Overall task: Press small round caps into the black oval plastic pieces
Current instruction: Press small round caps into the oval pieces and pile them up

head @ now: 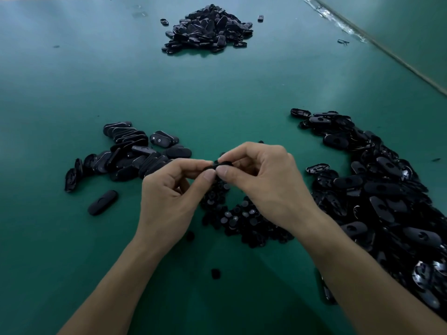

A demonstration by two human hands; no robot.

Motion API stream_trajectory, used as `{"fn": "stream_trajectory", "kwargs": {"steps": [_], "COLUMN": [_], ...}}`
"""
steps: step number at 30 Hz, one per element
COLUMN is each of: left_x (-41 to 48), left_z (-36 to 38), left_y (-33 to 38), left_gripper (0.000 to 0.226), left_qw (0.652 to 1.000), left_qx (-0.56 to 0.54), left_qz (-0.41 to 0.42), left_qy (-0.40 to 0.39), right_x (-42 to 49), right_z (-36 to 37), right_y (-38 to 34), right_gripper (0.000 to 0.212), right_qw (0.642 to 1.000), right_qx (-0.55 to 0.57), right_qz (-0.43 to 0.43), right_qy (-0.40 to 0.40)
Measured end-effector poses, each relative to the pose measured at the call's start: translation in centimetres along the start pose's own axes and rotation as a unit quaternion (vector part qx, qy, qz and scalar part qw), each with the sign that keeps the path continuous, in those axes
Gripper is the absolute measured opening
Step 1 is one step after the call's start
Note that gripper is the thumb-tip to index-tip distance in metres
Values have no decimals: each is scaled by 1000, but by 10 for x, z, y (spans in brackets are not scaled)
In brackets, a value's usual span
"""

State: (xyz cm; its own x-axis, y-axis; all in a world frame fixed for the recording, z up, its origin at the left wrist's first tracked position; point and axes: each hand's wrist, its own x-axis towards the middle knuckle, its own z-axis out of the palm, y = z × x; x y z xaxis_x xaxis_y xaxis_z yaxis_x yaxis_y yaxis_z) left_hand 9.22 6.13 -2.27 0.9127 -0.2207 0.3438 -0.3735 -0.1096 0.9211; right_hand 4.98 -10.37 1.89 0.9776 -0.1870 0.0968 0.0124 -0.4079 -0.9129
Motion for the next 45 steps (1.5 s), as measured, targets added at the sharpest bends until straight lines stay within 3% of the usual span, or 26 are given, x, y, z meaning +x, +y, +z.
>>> {"fn": "stream_trajectory", "kwargs": {"steps": [11,16,19,21,24,27,29,31,39,45], "left_x": [0,1,2,3,3,4,4,4,4,5], "left_z": [0,-3,-1,0,1,1,1,0,2,3], "left_y": [5,4,3,1,0,1,2,2,-3,-5], "left_gripper": [14,32,20,9,13,12,11,7,37,44], "left_qw": [999,996,995,996,994,991,990,989,994,995], "left_qx": [-46,-71,-83,-79,-95,-127,-131,-134,-87,-81], "left_qz": [-9,-43,-51,-47,-51,-53,-55,-62,-58,-60], "left_qy": [-10,-20,-11,-4,1,0,-2,-5,-12,-9], "right_x": [1,1,-1,-1,3,4,3,0,4,5], "right_z": [0,3,5,4,0,-4,-3,-1,-1,-3], "right_y": [0,-1,-5,-6,-3,1,4,7,10,11], "right_gripper": [6,11,19,19,15,33,39,34,14,4], "right_qw": [1000,998,996,997,987,937,921,926,942,958], "right_qx": [15,46,64,5,-158,-348,-383,-370,-333,-284], "right_qz": [-15,-15,-4,-7,-7,6,24,24,23,32], "right_qy": [-22,-41,-67,-77,-39,-41,-64,-63,-36,-26]}}
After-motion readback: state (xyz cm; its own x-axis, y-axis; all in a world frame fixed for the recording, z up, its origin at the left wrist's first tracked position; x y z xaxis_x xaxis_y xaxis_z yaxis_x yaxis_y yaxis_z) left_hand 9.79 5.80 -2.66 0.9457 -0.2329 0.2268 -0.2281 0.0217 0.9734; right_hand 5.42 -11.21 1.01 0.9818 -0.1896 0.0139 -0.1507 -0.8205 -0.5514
